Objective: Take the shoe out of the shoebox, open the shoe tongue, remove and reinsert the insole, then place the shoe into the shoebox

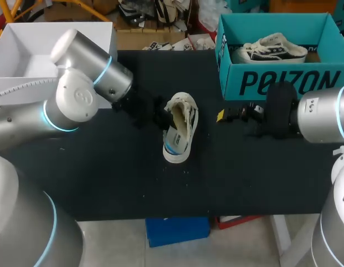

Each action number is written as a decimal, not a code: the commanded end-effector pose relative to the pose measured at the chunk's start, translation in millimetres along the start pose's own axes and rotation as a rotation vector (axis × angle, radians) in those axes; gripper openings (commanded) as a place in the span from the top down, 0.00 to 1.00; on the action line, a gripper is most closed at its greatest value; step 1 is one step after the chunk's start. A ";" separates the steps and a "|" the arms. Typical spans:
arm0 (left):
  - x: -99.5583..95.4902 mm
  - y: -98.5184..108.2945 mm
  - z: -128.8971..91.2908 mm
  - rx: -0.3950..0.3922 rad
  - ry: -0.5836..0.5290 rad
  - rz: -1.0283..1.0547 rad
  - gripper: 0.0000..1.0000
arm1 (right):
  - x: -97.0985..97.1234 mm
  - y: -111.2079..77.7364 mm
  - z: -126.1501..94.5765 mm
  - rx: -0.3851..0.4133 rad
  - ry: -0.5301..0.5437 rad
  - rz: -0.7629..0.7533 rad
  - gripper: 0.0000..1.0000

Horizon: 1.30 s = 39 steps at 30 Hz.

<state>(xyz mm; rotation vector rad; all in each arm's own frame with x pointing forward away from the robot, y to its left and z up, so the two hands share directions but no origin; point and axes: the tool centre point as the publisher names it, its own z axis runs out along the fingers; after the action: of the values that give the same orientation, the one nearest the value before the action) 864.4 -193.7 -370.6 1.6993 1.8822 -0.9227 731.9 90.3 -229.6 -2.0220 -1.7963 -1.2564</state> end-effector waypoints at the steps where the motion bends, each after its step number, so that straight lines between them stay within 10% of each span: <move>1: -3.0 2.0 5.5 -0.006 0.008 -0.002 1.00 | 0.7 0.0 0.9 0.000 -0.002 0.001 0.00; 3: -4.4 0.0 5.5 -0.004 0.006 -0.001 1.00 | 0.7 0.0 0.9 0.000 -0.002 0.001 0.00; 4: -5.5 -2.4 4.6 -0.004 0.005 0.000 0.62 | 0.7 0.0 0.9 0.000 -0.002 0.001 0.00; 9: -7.5 -14.7 0.1 0.012 -0.008 0.014 0.51 | 0.7 0.0 0.9 0.000 -0.002 0.001 0.00; 19: -10.3 -41.9 -7.6 0.054 -0.024 0.048 0.60 | 0.7 0.0 0.9 0.000 -0.002 0.001 0.00; 22: -11.3 -49.5 -6.1 0.081 -0.013 0.063 0.70 | 0.7 0.0 0.9 0.000 -0.002 0.001 0.00; 24: -10.1 -54.3 -3.7 0.118 0.013 0.064 1.00 | 0.7 0.0 0.9 0.000 -0.002 0.001 0.00; 39: -4.4 -56.2 2.3 0.144 0.022 0.070 1.00 | 0.7 0.0 0.9 0.000 -0.002 0.001 0.00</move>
<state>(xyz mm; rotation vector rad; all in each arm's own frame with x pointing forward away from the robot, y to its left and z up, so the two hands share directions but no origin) 809.3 -197.9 -355.8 1.8547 1.7967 -1.0426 732.0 90.5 -229.7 -2.0224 -1.7961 -1.2563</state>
